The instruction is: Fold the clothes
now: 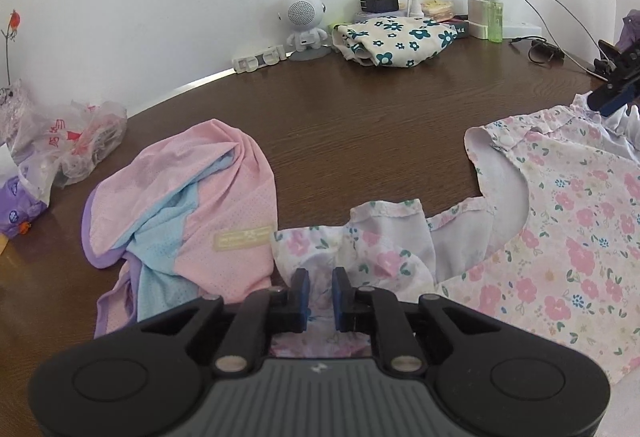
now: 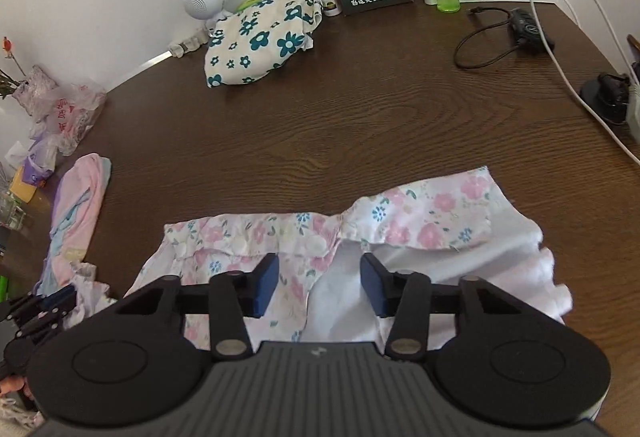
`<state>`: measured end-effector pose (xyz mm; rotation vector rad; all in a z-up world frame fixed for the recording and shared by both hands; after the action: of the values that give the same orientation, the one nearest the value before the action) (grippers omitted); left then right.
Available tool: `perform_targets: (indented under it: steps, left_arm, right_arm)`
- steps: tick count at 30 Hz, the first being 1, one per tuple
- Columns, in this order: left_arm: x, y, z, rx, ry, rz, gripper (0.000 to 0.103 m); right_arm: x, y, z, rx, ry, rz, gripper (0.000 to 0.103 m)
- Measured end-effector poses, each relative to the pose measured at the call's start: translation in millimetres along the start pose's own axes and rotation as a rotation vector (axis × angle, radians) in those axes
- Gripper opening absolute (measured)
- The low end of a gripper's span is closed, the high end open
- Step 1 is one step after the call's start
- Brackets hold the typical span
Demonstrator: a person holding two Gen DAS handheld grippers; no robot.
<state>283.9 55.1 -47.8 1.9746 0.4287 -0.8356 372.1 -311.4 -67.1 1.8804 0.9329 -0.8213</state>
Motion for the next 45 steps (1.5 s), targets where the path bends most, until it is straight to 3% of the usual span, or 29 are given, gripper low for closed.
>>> perform_targets:
  steps: [4,5,6,15,20,22,26,28,33,36,43,44,45]
  left_arm:
    - [-0.2,-1.5,0.7,0.014,0.002,0.005,0.011]
    - [-0.2,-1.7,0.9,0.017,0.003,0.007,0.011]
    - [-0.3,-1.9,1.1,0.020,0.004,0.009,0.011]
    - [-1.6,-2.1,3.1,0.028,0.046,0.004,0.011]
    - [-0.5,-0.6,-2.3,0.005,0.077,-0.006,0.008]
    - [-1.1,2.1,-5.9,-0.013,0.074,0.014,0.008]
    - [-6.7,7.2,-16.2,-0.071,0.033,0.077,0.013]
    - [-10.5,8.9,-20.9,-0.084,0.031,0.095,0.020]
    - [-0.3,7.1,-23.4,-0.105,-0.042,0.040,0.022]
    - [10.6,4.5,-21.8,-0.110,-0.046,0.016,0.022]
    - [13.6,7.6,-14.1,-0.059,-0.013,0.014,0.018]
    - [13.7,8.1,-13.2,-0.050,-0.008,0.011,0.018]
    - [13.8,8.6,-12.4,-0.040,-0.003,0.008,0.018]
  right_arm:
    - [21.5,10.3,-1.3,0.049,-0.003,-0.006,0.037]
    - [21.8,12.0,-2.4,0.045,-0.004,0.000,0.024]
    - [21.5,13.7,-3.7,0.035,-0.004,0.008,0.003]
    - [23.7,24.3,-2.2,-0.061,-0.090,0.118,0.003]
    - [23.4,23.4,-1.8,-0.089,-0.087,0.171,0.003]
    - [23.7,21.7,-1.8,-0.081,-0.067,0.158,0.007]
    - [6.4,16.4,0.2,-0.007,0.009,0.125,0.027]
    - [-8.3,10.5,1.3,0.000,0.034,0.116,0.030]
    - [-36.3,-23.0,-2.2,-0.071,0.013,0.063,0.036]
    - [-42.1,-51.0,-5.0,-0.122,0.007,0.027,0.042]
    - [-29.8,-86.9,-6.2,-0.152,0.026,-0.022,0.041]
    - [-28.6,-87.7,-6.3,-0.144,0.031,-0.021,0.034]
    - [-28.0,-87.8,-5.8,-0.134,0.032,-0.025,0.014]
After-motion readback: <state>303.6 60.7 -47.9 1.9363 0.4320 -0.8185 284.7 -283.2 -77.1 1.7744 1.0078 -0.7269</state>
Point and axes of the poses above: each gripper's, at about its wrist camera, not at the fingertips, and x roughly the way its jaws point, z to its right, y to its top, the point moved 6 cm from there along x, roughly the way its jaws point, and after that the axes turned 11 degrees about x, right-handed, at the moved point
